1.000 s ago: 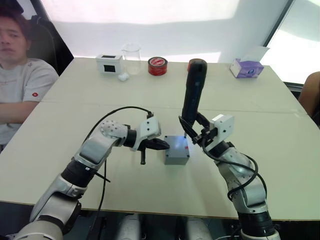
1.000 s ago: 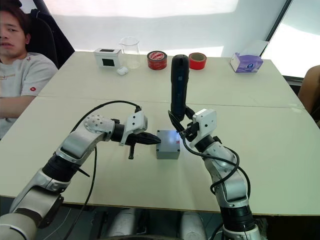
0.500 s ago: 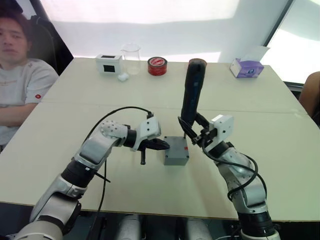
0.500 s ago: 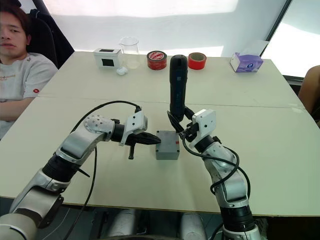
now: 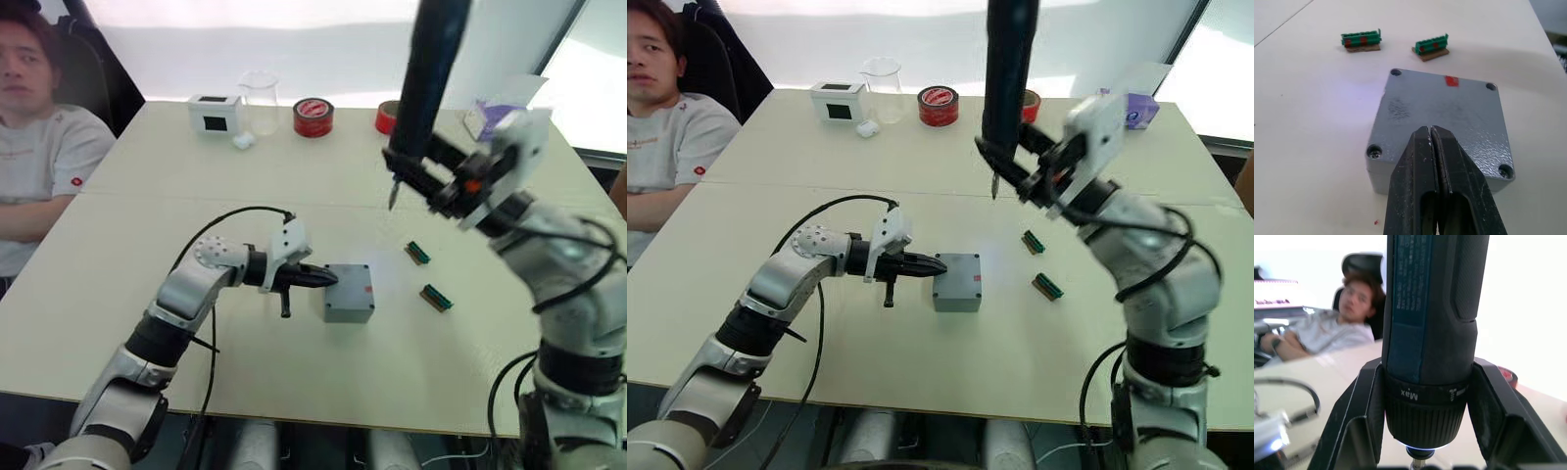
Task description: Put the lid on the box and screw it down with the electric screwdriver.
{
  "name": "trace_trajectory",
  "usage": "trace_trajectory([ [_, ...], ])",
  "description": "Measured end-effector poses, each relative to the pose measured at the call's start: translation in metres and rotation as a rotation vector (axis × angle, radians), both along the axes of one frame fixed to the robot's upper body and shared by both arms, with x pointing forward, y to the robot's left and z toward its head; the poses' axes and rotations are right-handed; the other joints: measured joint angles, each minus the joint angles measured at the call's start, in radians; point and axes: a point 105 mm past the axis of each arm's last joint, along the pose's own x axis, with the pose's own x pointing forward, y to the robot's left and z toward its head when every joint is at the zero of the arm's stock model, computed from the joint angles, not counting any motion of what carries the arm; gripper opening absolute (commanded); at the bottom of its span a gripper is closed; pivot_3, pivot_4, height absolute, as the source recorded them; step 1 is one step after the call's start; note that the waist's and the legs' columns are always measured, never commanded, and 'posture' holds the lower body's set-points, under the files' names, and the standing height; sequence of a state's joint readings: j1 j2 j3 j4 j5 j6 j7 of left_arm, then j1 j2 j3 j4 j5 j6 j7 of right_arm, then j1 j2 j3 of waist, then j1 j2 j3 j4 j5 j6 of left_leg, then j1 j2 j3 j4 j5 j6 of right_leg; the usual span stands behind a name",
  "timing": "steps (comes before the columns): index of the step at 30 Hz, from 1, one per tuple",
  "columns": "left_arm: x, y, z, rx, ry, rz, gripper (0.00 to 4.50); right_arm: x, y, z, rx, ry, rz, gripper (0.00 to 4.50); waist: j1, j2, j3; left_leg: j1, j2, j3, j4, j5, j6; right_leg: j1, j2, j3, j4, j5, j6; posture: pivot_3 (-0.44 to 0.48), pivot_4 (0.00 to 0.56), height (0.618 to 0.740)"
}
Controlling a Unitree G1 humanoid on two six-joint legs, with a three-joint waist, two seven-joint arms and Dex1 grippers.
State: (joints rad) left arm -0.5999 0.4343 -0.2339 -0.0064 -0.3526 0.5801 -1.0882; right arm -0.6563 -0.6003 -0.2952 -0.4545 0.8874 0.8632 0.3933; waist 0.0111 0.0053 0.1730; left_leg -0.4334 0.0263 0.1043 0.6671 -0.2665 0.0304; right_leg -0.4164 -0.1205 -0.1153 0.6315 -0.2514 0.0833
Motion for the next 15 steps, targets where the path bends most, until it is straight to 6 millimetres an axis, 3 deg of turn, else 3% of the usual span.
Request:
trace_trajectory([
  [3,0.000,0.007,0.024,-0.131,0.042,0.043,0.00,0.012,-0.026,0.002,-0.023,0.227,-0.051,1.80,0.001,-0.001,0.005,-0.009,0.000,0.000,0.002,0.001,0.000,-0.008,0.000,0.000,0.001,0.002,0.001,0.000,0.150,0.715],
  [7,-0.016,0.036,0.042,-0.085,0.022,0.051,0.00,0.019,-0.079,-0.037,-0.090,0.608,-0.214,1.80,0.001,0.002,0.009,-0.010,-0.002,0.003,0.001,0.004,-0.005,-0.010,0.001,-0.002,0.000,0.003,0.001,0.000,0.150,0.715],
  [9,-0.029,0.037,0.041,-0.052,0.030,0.003,0.00,0.017,-0.102,-0.057,-0.142,0.759,-0.298,1.80,0.001,0.000,0.010,-0.010,-0.002,0.004,0.001,0.004,-0.005,-0.010,0.002,-0.002,-0.001,0.002,0.002,0.000,0.150,0.715],
  [12,-0.051,0.046,0.035,0.032,0.059,-0.052,0.00,0.004,-0.153,-0.100,-0.147,1.062,-0.466,1.80,0.004,0.000,0.010,-0.011,-0.003,0.004,0.001,0.004,-0.005,-0.010,0.001,-0.002,-0.002,0.002,0.002,0.000,0.150,0.715],
  [15,-0.061,0.040,0.034,0.023,0.066,-0.085,0.00,-0.002,-0.168,-0.128,-0.173,1.195,-0.512,1.80,-0.003,0.000,0.011,-0.010,-0.003,0.005,0.002,0.004,-0.005,-0.010,0.001,-0.001,-0.001,0.003,0.005,0.000,0.150,0.715],
])
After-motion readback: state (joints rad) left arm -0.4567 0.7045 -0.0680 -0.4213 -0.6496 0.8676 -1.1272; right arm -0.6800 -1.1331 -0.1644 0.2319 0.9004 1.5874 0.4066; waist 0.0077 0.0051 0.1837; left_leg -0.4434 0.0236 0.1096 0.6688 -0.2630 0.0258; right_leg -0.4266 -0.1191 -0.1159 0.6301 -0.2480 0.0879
